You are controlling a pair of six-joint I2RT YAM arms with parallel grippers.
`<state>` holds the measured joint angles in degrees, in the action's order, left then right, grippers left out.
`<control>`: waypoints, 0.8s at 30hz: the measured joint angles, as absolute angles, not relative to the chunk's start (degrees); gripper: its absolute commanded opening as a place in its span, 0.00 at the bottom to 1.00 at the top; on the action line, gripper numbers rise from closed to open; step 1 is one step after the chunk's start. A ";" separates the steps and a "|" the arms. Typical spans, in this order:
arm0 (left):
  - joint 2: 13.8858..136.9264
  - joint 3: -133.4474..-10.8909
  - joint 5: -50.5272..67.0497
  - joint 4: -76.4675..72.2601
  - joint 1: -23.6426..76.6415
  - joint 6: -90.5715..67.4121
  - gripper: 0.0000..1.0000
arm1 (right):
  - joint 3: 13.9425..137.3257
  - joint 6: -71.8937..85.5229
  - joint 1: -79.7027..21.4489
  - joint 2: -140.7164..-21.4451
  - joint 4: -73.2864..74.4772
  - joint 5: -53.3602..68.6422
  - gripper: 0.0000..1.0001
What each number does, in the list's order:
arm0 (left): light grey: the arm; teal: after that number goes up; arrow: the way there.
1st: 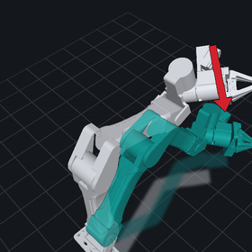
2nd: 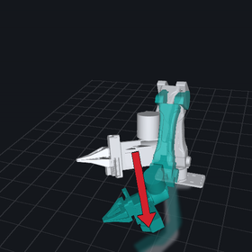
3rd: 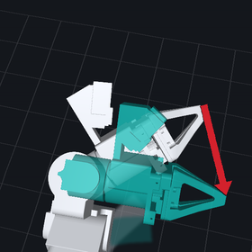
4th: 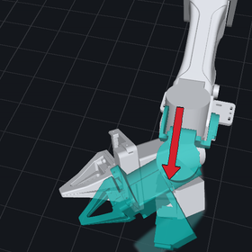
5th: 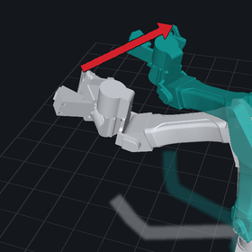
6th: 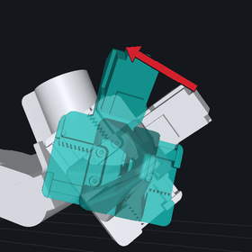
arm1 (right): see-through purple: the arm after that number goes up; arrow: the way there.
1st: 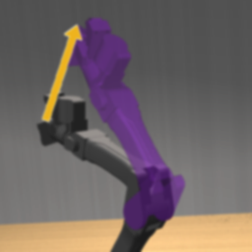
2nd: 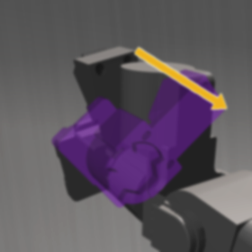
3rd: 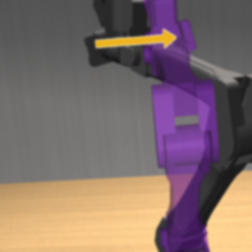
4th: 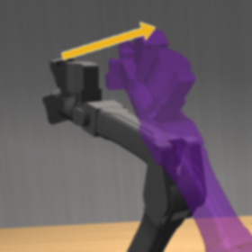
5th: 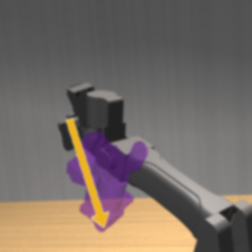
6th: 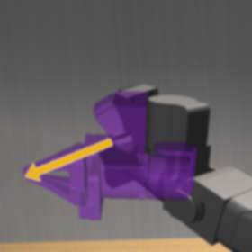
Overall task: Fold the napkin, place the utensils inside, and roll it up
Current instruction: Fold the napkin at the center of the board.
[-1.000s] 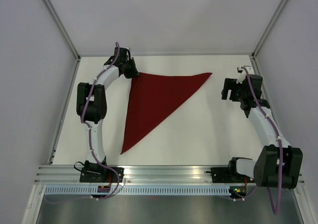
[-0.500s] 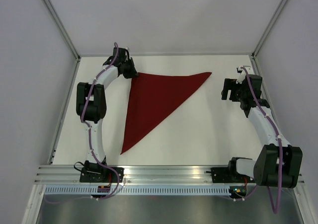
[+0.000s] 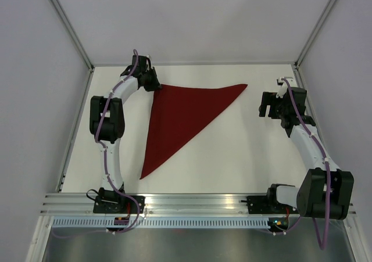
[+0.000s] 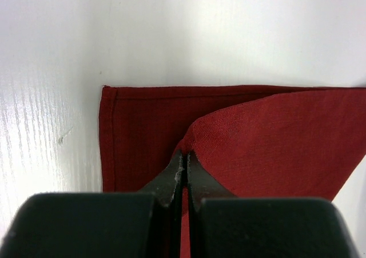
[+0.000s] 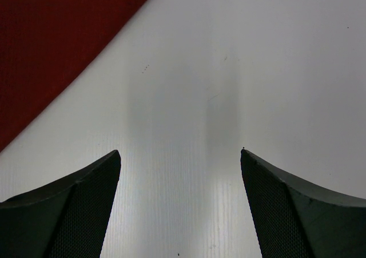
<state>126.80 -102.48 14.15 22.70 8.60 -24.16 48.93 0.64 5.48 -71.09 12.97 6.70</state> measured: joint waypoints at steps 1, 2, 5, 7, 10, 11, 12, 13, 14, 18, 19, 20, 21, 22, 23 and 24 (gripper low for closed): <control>127.00 -102.48 14.15 22.74 8.58 -24.16 0.02 | 48.93 0.64 5.50 -71.13 12.97 6.70 0.90; 127.24 -102.48 14.15 22.81 8.51 -24.16 0.02 | 48.93 0.64 5.50 -71.18 12.97 6.72 0.90; 127.72 -102.48 14.13 22.81 8.34 -24.14 0.03 | 48.93 0.64 5.50 -71.26 12.97 6.76 0.90; 127.85 -102.48 14.11 22.83 8.27 -24.12 0.10 | 48.93 0.64 5.50 -71.26 12.97 6.83 0.90; 127.87 -102.48 14.02 22.81 8.14 -23.94 0.27 | 48.93 0.64 5.50 -71.26 12.97 6.85 0.90; 127.87 -102.48 13.93 22.81 8.10 -23.77 0.31 | 48.93 0.64 5.50 -71.26 12.97 6.87 0.90; 127.87 -102.48 13.80 22.81 8.03 -23.66 0.39 | 48.93 0.64 5.52 -71.26 12.99 6.94 0.90; 127.87 -102.48 13.65 22.83 7.97 -23.55 0.47 | 48.93 0.64 5.54 -71.26 12.97 7.05 0.90; 127.87 -102.48 13.54 22.83 7.88 -23.29 0.53 | 48.93 0.64 5.61 -71.26 12.99 7.11 0.90; 127.87 -102.41 11.73 22.74 7.40 -22.83 0.72 | 48.93 0.62 5.89 -71.26 13.08 7.44 0.91; 127.74 -102.26 11.16 22.68 7.27 -22.74 0.74 | 48.93 0.64 5.91 -71.26 13.15 7.60 0.91; 127.48 -101.84 10.41 22.57 7.11 -22.74 0.74 | 48.93 0.64 5.98 -71.26 13.23 7.75 0.91; 126.87 -100.86 9.32 22.33 6.92 -22.76 0.74 | 48.95 0.64 5.98 -71.29 13.39 7.94 0.90; 126.02 -99.85 8.60 22.24 6.81 -22.76 0.75 | 49.04 0.64 5.98 -71.33 13.58 8.19 0.91; 124.86 -98.19 7.49 22.20 6.74 -22.79 0.74 | 49.15 0.64 5.98 -71.37 13.78 8.38 0.90; 123.04 -96.03 5.98 22.04 6.70 -22.83 0.75 | 49.23 0.67 6.00 -71.40 13.89 8.75 0.91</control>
